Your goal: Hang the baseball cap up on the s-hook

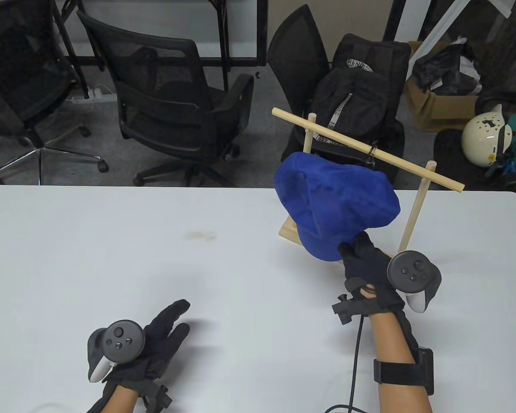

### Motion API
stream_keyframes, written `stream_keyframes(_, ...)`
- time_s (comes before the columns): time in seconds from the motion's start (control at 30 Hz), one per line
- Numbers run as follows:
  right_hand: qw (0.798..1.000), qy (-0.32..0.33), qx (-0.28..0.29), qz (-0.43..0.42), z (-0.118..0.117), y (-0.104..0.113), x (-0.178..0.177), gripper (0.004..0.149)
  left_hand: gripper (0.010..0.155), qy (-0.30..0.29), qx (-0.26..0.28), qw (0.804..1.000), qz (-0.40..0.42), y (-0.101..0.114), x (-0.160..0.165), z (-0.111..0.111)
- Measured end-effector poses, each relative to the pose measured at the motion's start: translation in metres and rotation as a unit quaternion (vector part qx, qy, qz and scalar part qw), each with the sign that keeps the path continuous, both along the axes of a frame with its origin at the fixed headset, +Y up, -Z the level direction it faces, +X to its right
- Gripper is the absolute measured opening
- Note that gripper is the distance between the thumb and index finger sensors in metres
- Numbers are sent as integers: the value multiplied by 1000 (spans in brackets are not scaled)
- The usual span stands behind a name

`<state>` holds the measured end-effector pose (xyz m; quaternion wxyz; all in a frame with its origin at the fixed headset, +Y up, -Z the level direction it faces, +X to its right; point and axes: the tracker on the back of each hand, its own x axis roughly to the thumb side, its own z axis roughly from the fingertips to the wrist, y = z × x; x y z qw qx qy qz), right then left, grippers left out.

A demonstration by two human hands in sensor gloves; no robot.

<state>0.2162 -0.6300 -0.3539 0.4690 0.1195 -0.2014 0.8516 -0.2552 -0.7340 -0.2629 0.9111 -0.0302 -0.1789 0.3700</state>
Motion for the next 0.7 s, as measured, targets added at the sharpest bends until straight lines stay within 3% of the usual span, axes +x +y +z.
stream_keyframes(0.2,999,-33,-4,-9,-13,-22,15,43,67,9,3,1000,-11,1,-3,2)
stream_keyframes(0.7,996,-46,-55,-45,-32,-69,38,43,66,26,-9,999,-27,-1,-7,4)
